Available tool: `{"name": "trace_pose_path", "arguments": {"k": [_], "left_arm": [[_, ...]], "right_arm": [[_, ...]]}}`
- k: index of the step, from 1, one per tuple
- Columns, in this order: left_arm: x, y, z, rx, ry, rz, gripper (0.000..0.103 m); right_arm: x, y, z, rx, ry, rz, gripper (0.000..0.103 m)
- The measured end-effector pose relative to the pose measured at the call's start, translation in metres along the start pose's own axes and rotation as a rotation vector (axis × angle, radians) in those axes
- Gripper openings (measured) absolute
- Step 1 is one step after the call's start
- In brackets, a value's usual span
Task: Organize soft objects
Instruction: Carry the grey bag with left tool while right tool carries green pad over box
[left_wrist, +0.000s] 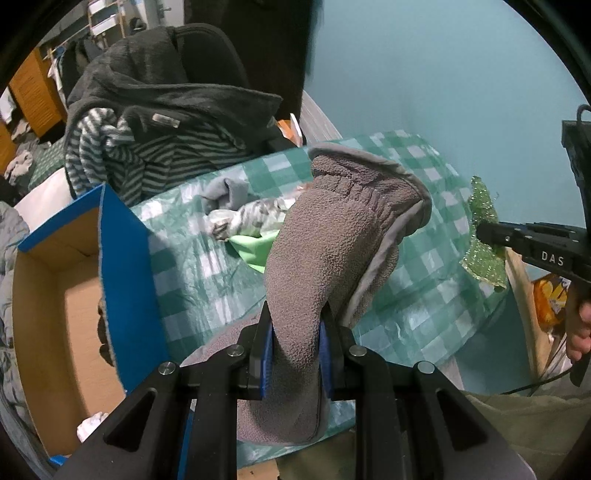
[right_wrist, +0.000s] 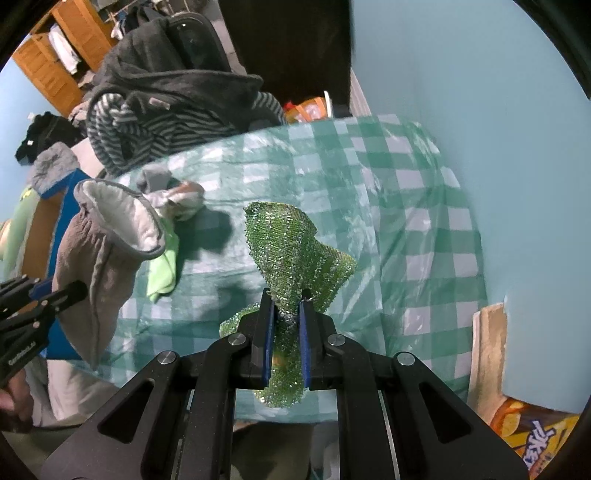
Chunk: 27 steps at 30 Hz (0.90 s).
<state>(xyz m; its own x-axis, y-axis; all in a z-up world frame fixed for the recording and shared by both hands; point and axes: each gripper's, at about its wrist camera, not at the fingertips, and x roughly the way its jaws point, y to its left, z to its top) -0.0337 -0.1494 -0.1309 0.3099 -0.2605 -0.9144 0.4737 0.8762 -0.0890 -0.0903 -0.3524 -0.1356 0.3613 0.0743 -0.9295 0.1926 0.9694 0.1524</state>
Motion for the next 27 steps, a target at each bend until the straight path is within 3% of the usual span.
{"name": "trace_pose_path", "arguments": {"k": [16, 27], "left_arm": [[-0.047, 0.031, 0.003, -0.106, -0.090, 0.017, 0.021], [-0.066, 0.062, -0.006, -0.203, -0.118, 0.050, 0.021]], "right_arm": [[-0.041, 0.037, 0.027, -0.084, -0.078, 0.041, 0.010], [-0.045, 0.071, 0.048, -0.162, -0.100, 0.088, 0.010]]}}
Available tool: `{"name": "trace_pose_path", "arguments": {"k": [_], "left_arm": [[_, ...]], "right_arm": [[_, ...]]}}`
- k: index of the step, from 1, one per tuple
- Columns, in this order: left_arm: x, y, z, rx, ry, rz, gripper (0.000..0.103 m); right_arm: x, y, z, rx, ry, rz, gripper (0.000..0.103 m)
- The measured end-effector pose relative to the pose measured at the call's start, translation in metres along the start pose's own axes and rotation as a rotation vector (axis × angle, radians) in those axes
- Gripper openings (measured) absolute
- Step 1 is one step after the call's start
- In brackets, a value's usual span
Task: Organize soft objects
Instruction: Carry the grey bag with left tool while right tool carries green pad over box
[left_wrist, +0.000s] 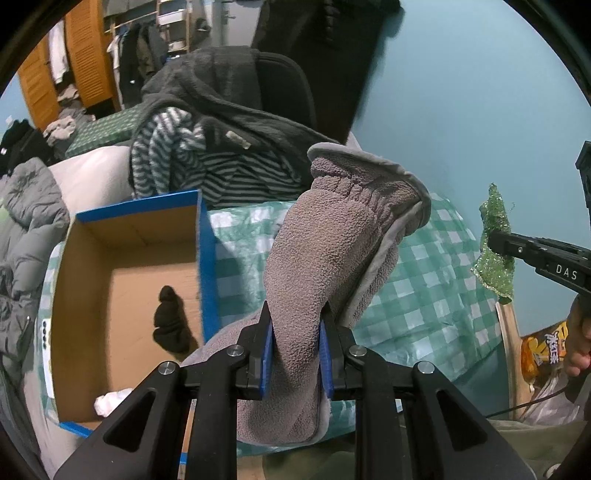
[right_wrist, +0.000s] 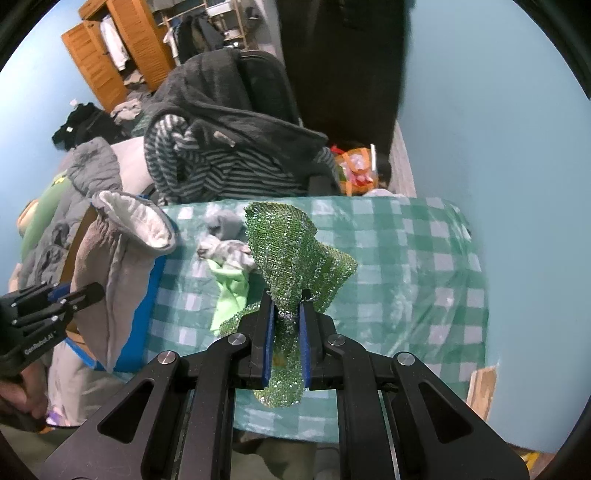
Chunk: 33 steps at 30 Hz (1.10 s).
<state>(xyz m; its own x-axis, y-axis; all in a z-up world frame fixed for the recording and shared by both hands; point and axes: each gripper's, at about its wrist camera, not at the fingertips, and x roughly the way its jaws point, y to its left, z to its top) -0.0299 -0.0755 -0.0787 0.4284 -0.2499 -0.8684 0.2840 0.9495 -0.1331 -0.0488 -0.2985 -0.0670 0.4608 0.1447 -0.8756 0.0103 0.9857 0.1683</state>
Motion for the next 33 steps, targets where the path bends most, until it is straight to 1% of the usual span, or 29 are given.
{"name": "trace_pose_path", "arguments": {"k": [16, 33], "left_arm": [[-0.028, 0.060, -0.010, -0.130, -0.041, 0.079, 0.021], [-0.038, 0.122, -0.023, -0.237, -0.038, 0.131, 0.021]], "right_arm": [[0.014, 0.064, 0.029, -0.146, -0.003, 0.083, 0.010], [0.041, 0.140, 0.048, -0.265, 0.023, 0.175, 0.010]]}}
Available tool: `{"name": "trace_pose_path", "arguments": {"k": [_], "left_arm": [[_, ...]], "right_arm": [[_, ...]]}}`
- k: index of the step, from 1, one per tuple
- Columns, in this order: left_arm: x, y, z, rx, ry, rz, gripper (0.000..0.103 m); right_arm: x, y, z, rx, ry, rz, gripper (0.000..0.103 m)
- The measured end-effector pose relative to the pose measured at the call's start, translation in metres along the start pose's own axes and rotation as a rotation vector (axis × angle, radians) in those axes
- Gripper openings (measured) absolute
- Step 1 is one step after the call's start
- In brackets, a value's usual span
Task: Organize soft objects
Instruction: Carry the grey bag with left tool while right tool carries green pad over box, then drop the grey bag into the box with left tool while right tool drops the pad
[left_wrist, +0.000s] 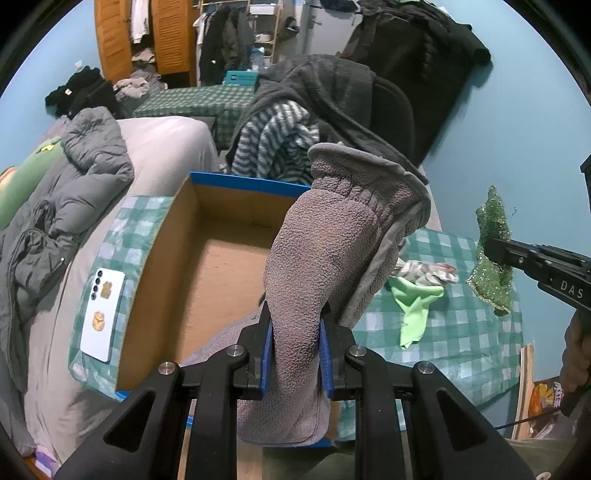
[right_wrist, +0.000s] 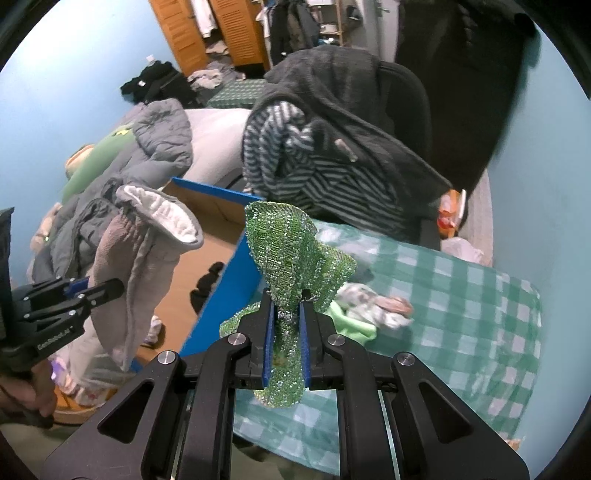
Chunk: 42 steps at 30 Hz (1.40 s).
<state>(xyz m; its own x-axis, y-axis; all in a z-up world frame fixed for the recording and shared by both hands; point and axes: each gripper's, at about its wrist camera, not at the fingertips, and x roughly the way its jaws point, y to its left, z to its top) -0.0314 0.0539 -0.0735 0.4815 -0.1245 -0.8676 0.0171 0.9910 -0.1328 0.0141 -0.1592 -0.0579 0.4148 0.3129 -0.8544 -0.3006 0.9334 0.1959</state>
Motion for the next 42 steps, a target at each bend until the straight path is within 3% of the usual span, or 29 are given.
{"name": "trace_pose_path", "arguments": {"k": [10, 31, 33, 37, 42], "left_arm": [[0.023, 0.041, 0.002, -0.062, 0.047, 0.006, 0.021], [0.088, 0.080, -0.006, -0.056, 0.192, 0.057, 0.027], [0.089, 0.082, -0.006, -0.059, 0.189, 0.060, 0.028], [0.088, 0.087, -0.006, -0.066, 0.185, 0.067, 0.046], [0.078, 0.095, -0.008, -0.074, 0.170, 0.077, 0.046]], "right_arm": [[0.021, 0.036, 0.017, -0.060, 0.014, 0.036, 0.010], [0.076, 0.096, 0.034, -0.116, 0.092, 0.111, 0.010], [0.083, 0.102, 0.035, -0.128, 0.101, 0.118, 0.010], [0.093, 0.112, 0.035, -0.143, 0.119, 0.129, 0.010], [0.111, 0.121, 0.033, -0.152, 0.151, 0.144, 0.010]]}}
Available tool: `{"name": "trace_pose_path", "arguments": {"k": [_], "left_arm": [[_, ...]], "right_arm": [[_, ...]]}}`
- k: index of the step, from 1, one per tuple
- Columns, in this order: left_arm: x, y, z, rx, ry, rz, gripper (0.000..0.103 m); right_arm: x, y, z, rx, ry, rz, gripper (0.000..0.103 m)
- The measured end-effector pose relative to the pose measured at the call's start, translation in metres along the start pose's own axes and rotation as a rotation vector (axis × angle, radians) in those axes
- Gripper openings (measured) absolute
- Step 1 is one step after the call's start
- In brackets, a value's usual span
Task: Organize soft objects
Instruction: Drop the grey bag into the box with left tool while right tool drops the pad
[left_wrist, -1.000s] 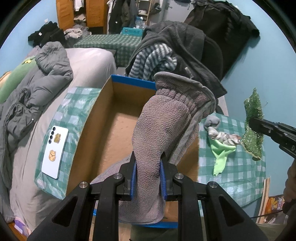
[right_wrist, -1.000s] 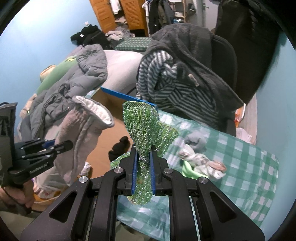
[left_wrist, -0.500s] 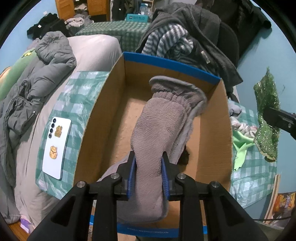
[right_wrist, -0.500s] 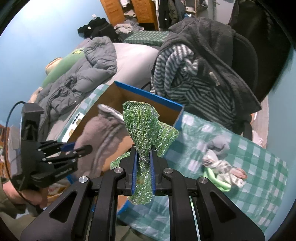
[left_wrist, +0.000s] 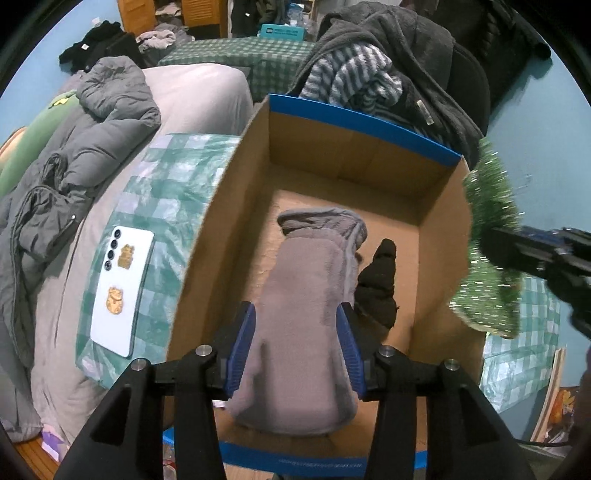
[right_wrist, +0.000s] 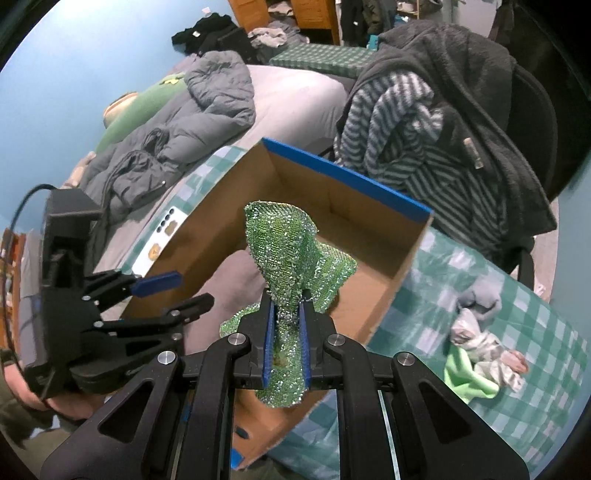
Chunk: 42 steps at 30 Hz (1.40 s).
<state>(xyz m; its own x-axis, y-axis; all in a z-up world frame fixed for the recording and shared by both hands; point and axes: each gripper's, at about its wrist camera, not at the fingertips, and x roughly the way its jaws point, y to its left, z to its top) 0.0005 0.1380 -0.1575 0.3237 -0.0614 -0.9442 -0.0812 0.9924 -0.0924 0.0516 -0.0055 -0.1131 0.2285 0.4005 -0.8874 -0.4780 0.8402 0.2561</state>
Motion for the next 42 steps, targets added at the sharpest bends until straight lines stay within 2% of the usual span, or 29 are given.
{"name": "trace_pose_path", "arguments": {"k": [9, 13, 20, 22, 26, 32, 34, 38, 42], "left_arm": [[-0.023, 0.014, -0.010, -0.011, -0.040, 0.028, 0.046], [-0.029, 0.020, -0.013, -0.017, -0.054, 0.030, 0.051], [-0.036, 0.028, -0.021, -0.040, -0.067, 0.043, 0.051], [-0.038, 0.031, -0.022, -0.050, -0.071, 0.044, 0.051], [-0.043, 0.035, -0.025, -0.068, -0.077, 0.049, 0.051], [-0.049, 0.036, -0.029, -0.085, -0.083, 0.049, 0.054], [-0.050, 0.035, -0.029, -0.085, -0.083, 0.043, 0.054], [-0.053, 0.029, -0.031, -0.079, -0.083, 0.039, 0.055], [-0.057, 0.023, -0.033, -0.072, -0.089, 0.031, 0.060]], "right_arm": [[0.030, 0.008, -0.001, -0.026, 0.063, 0.026, 0.010], [0.042, 0.010, -0.002, -0.032, 0.091, 0.040, 0.010], [0.066, 0.011, -0.006, -0.029, 0.153, 0.058, 0.012], [0.072, 0.012, -0.008, -0.029, 0.170, 0.056, 0.019], [0.075, 0.013, -0.011, -0.039, 0.178, 0.046, 0.021], [0.072, 0.014, -0.013, -0.054, 0.173, 0.032, 0.040], [0.070, 0.015, -0.013, -0.056, 0.168, 0.016, 0.053], [0.059, 0.014, -0.015, -0.062, 0.147, -0.001, 0.056], [0.045, 0.012, -0.017, -0.063, 0.126, -0.006, 0.060]]}}
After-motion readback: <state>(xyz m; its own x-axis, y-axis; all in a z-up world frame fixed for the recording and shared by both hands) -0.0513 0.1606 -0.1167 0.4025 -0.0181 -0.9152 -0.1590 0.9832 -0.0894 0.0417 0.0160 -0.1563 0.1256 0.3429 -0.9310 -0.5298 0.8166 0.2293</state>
